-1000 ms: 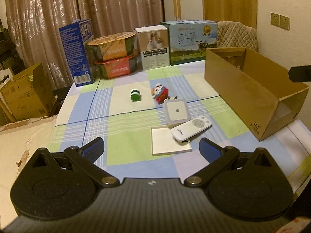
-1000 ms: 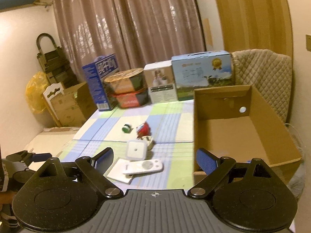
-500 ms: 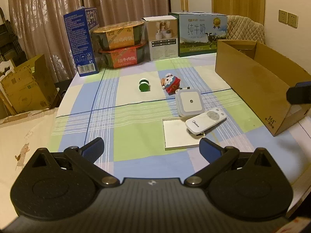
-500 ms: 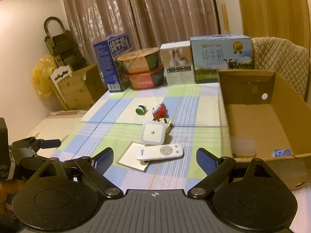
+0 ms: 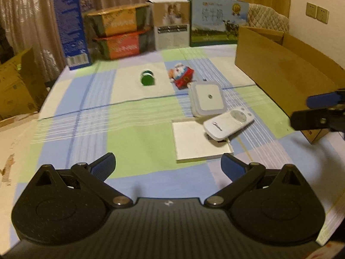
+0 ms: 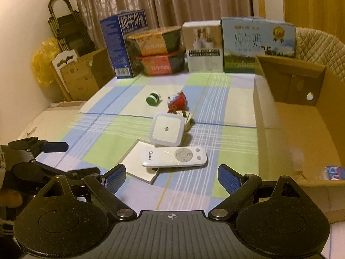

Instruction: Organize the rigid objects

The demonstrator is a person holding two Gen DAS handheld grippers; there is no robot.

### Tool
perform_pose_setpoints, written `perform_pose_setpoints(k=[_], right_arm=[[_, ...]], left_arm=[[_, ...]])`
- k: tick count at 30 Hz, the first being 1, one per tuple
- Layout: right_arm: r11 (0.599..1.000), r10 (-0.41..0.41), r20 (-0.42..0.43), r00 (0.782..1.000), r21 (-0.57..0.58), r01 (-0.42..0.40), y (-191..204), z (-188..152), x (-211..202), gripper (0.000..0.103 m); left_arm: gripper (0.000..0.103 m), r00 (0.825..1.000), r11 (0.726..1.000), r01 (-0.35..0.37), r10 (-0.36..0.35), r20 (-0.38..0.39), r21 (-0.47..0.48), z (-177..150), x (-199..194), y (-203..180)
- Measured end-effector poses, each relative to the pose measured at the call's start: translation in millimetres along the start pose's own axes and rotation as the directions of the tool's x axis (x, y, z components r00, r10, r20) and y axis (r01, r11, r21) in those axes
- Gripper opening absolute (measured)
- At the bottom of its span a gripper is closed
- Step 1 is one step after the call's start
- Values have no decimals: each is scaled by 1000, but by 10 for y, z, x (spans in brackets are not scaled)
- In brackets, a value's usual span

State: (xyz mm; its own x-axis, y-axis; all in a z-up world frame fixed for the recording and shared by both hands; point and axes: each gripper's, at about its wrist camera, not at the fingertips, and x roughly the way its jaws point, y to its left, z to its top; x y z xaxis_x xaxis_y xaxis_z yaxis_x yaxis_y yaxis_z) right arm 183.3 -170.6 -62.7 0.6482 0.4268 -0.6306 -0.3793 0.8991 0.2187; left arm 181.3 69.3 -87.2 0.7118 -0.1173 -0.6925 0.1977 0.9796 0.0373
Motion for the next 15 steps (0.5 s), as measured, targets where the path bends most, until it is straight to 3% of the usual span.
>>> perform_pose_setpoints(k=[15], right_arm=[[991, 27, -32, 999, 134, -22, -433, 109, 578, 89]], left_arm=[[102, 996, 996, 78, -81, -44, -51, 19, 635, -390]])
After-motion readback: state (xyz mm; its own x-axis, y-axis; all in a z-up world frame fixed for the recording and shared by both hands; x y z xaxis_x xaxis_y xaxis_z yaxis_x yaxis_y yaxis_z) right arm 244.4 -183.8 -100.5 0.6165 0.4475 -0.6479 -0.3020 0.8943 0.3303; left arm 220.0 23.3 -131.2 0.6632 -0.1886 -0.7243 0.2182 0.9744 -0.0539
